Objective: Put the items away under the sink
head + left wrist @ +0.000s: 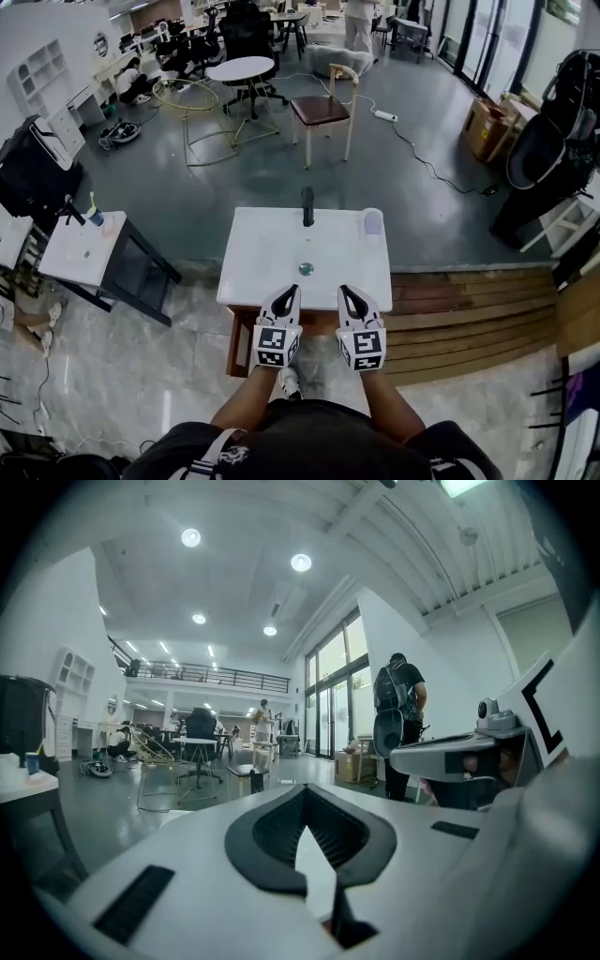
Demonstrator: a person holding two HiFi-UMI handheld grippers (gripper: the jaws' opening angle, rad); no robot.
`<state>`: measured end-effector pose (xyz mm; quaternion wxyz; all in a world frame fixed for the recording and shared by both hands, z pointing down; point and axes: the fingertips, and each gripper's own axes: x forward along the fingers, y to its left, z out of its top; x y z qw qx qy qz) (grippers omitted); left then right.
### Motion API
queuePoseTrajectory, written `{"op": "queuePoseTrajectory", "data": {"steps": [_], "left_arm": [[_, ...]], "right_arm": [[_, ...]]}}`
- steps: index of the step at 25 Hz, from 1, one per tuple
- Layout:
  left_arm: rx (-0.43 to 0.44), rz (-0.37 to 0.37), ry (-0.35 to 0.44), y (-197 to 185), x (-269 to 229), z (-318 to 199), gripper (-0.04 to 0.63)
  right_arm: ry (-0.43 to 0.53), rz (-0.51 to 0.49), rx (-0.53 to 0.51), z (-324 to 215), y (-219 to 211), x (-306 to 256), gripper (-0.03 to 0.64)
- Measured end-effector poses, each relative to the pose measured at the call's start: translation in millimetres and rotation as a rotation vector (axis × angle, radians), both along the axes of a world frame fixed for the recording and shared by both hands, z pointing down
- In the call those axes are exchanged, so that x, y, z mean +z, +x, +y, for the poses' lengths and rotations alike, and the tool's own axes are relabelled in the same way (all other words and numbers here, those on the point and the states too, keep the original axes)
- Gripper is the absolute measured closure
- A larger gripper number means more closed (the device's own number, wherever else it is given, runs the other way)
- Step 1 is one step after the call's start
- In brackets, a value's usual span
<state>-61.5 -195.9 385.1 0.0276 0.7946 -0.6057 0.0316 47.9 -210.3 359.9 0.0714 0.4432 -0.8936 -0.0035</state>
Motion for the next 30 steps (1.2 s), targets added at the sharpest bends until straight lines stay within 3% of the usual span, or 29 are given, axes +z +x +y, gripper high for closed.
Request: {"op": "queuePoseTrajectory", "data": {"steps": [6, 12, 18, 22, 30], "left_arm": [[0.053, -0.02, 0.034, -33, -19, -59, 0.588], [0.089, 0.017, 0.023, -54, -15, -105, 0.588], [0.161, 0.005, 0.036, -51, -22, -121, 0.588], [0.161, 0.034, 0.045, -58, -27, -124, 0.588], [0.188, 0.018, -0.002, -41, 0, -147, 0.588]], "right_arm": [[0.013, -0.009, 0.069, -69, -12, -10, 0.592], [-0.003, 0.01, 0.104, -107, -34, -3, 0.592], [-0.021, 0.024, 0.155, -120, -36, 1, 0.592], [-0.049, 0.043, 0.156, -121, -41, 11, 0.592], [-0.066, 0.053, 0.145, -149, -34, 25, 0.592]]}}
